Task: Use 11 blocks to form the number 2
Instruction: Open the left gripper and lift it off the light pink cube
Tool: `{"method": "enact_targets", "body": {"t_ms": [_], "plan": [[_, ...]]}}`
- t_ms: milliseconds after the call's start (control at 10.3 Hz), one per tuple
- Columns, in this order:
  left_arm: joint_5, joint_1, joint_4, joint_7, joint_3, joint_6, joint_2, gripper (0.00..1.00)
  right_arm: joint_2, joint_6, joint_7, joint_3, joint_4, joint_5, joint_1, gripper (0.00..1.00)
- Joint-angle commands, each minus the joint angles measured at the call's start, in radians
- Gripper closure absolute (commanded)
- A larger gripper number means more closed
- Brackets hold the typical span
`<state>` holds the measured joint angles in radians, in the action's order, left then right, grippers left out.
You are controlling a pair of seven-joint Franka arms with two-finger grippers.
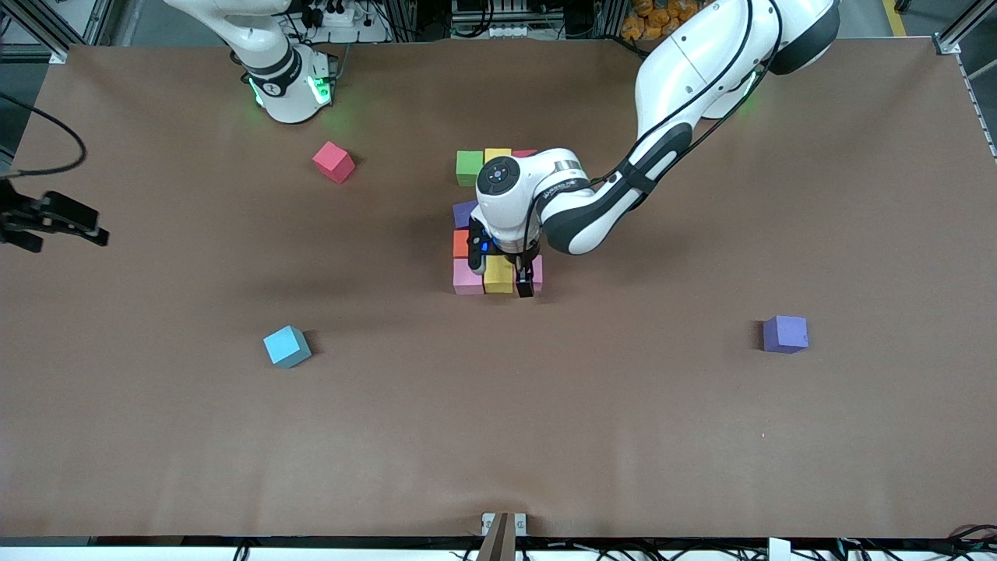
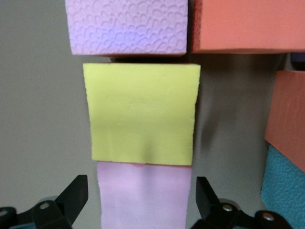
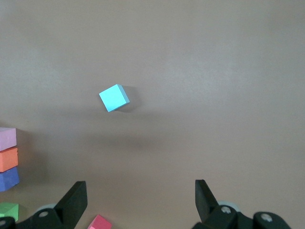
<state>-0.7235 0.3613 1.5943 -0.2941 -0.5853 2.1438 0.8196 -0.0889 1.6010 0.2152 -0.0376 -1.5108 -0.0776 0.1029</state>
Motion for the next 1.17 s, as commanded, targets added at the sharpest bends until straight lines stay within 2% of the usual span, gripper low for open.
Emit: {"method": "enact_targets", "body": {"t_ms": [0,390,585,780,1073], "plan": [[-0.019,0.011,-0.019,0.016,0.005,0.002,0.009,0.00,0.003,-0.027,0.050,0.007,0.026,-0.028,0.026,0.00],[-0.004,-0.001,-0.017,0.009,-0.001,-0.016,-0.014,0.00,0.005,-0.082,0.102,0.002,0.040,-0.025,0.020,0.00],[0.062,-0.005,-0.019,0.012,-0.002,-0.019,-0.036,0.00,0.005,-0.082,0.108,-0.005,0.040,-0.022,0.006,0.00],[0.105,-0.008,-0.025,0.015,-0.002,-0.021,-0.050,0.00,0.005,-0.084,0.107,-0.040,0.040,-0.022,-0.032,0.00],[0.186,-0.012,-0.080,0.015,-0.004,-0.059,-0.059,0.00,0.005,-0.084,0.104,-0.041,0.040,-0.024,-0.029,0.00]]}}
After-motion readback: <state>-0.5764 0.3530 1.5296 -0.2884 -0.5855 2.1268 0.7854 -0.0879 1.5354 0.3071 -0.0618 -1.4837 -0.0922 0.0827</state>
